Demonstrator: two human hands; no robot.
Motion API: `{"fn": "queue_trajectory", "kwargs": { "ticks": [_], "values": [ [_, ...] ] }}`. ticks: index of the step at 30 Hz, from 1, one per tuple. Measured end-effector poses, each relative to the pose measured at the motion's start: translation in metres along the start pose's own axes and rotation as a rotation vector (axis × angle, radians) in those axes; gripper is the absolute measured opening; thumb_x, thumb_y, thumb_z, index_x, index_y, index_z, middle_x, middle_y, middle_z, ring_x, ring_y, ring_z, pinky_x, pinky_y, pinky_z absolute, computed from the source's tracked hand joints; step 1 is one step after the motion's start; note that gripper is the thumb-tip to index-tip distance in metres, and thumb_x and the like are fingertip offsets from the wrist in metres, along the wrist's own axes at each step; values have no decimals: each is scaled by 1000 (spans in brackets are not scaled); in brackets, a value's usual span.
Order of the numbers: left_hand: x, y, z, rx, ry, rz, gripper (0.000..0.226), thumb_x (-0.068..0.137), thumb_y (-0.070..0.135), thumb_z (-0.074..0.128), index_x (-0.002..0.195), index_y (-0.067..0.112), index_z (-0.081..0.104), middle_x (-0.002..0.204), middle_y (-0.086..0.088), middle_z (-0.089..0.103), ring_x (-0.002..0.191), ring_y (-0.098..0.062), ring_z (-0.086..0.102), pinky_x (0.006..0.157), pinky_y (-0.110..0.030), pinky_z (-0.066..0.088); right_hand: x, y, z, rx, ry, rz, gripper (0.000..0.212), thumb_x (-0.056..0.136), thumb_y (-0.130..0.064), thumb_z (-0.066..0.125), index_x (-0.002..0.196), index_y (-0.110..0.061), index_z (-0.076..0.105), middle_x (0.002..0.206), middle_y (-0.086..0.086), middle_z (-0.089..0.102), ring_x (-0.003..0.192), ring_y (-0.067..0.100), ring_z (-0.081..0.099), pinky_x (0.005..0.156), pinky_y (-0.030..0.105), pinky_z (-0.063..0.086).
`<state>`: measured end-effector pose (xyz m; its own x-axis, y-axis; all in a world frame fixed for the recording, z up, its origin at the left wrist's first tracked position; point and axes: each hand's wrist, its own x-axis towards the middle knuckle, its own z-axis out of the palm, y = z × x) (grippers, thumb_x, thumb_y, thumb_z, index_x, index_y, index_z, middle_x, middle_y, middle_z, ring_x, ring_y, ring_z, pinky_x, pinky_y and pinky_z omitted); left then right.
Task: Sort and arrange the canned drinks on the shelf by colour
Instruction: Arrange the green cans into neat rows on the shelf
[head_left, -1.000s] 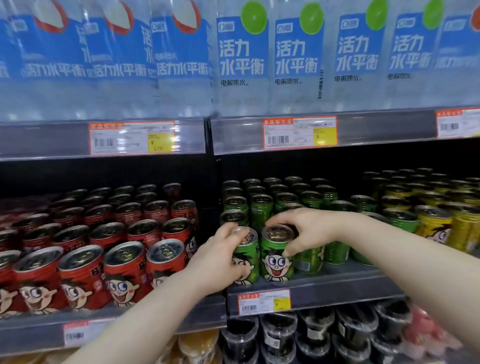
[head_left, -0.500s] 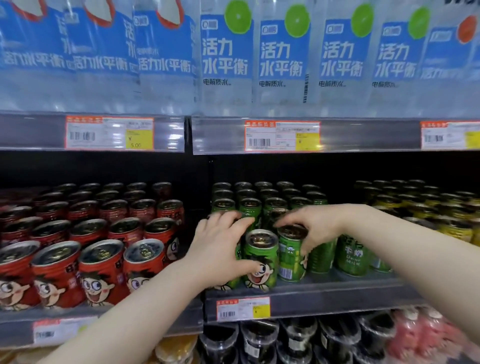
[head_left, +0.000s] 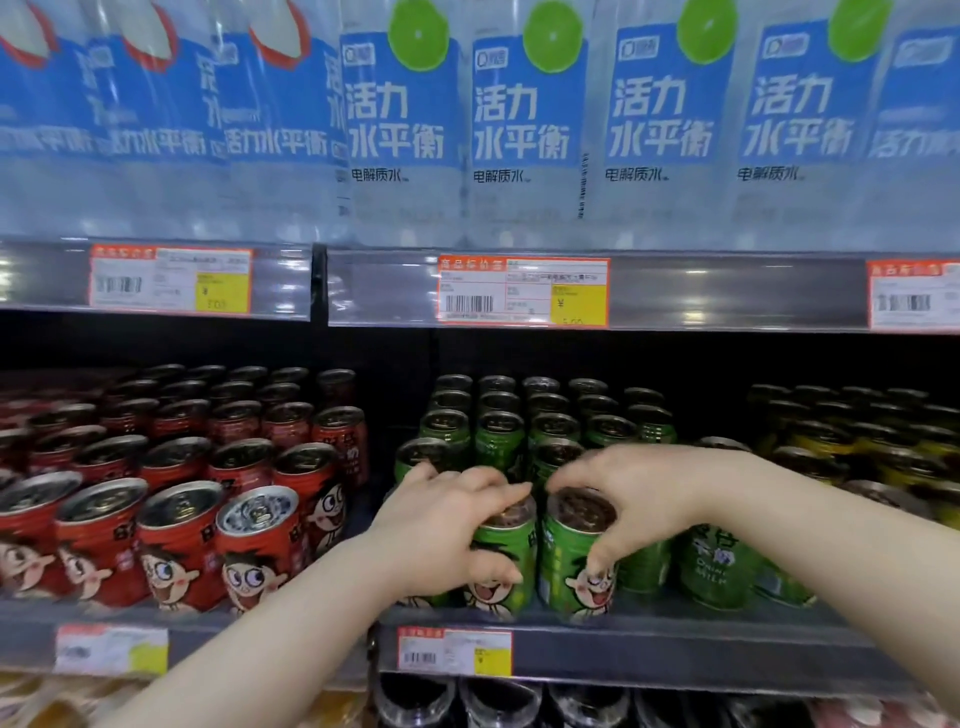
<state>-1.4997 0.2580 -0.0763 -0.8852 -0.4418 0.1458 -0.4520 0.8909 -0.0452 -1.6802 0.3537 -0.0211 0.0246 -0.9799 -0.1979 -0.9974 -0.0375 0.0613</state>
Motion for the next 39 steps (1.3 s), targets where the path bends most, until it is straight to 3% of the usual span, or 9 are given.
{"fn": "queue_trajectory", "kwargs": {
  "ticks": [7,10,12,17,19,22,29,33,39],
  "values": [
    [-1,0,-3,-144,24,-36,80,73,70,55,142,40,28,149,12,30,136,-10,29,111,-34,15,7,2,-10,32,-18,0,76,69,-66,65,132,-28,46,128,-7,54,110,13,52,91,27,46],
    [6,-14,-11,-527,269,-173,54,82,50,60,129,26,53,132,1,50,126,-14,44,107,-27,32,22,11,-20,91,179,24,55,81,-61,55,123,-26,55,121,-4,56,108,14,54,90,26,45],
    [13,-34,-15,-546,400,-349,42,84,39,63,120,20,60,125,-3,55,119,-18,51,102,-27,38,35,20,-22,66,269,139,52,80,-59,57,121,-28,54,121,-4,57,107,17,55,88,28,47],
    [24,-72,-14,-617,196,-640,64,75,41,72,129,12,53,131,-9,56,120,-22,54,102,-29,41,63,20,-6,89,127,265,60,70,-54,69,121,-25,56,123,2,60,107,22,59,86,27,49],
    [25,-73,-10,-659,125,-612,57,76,34,73,126,12,56,127,-7,60,116,-20,57,101,-28,42,68,17,-4,123,149,251,49,70,-48,71,112,-26,60,118,2,63,100,21,60,81,26,50],
    [26,-68,-5,-662,104,-544,36,81,27,70,115,17,65,112,-1,68,99,-12,62,86,-20,46,75,10,-5,167,159,224,65,73,-43,72,130,-24,49,133,1,53,115,20,54,90,25,45],
    [21,-68,-6,-815,157,-512,41,81,17,71,120,11,61,102,5,61,92,-6,56,60,0,40,92,-10,-1,217,232,144,58,75,-41,70,128,-27,53,134,0,53,117,21,53,94,28,46],
    [21,-67,-7,-853,125,-506,43,81,19,71,122,12,60,108,0,65,98,-13,61,83,-19,46,87,-8,1,256,221,119,61,77,-41,69,133,-28,48,139,0,48,123,20,49,100,28,41],
    [28,-58,-8,-599,123,-519,56,83,40,64,134,24,47,131,-5,51,115,-21,53,93,-26,44,31,22,-23,222,188,177,50,84,-45,63,128,-29,50,121,-6,54,98,6,49,80,16,36]
  ]
}}
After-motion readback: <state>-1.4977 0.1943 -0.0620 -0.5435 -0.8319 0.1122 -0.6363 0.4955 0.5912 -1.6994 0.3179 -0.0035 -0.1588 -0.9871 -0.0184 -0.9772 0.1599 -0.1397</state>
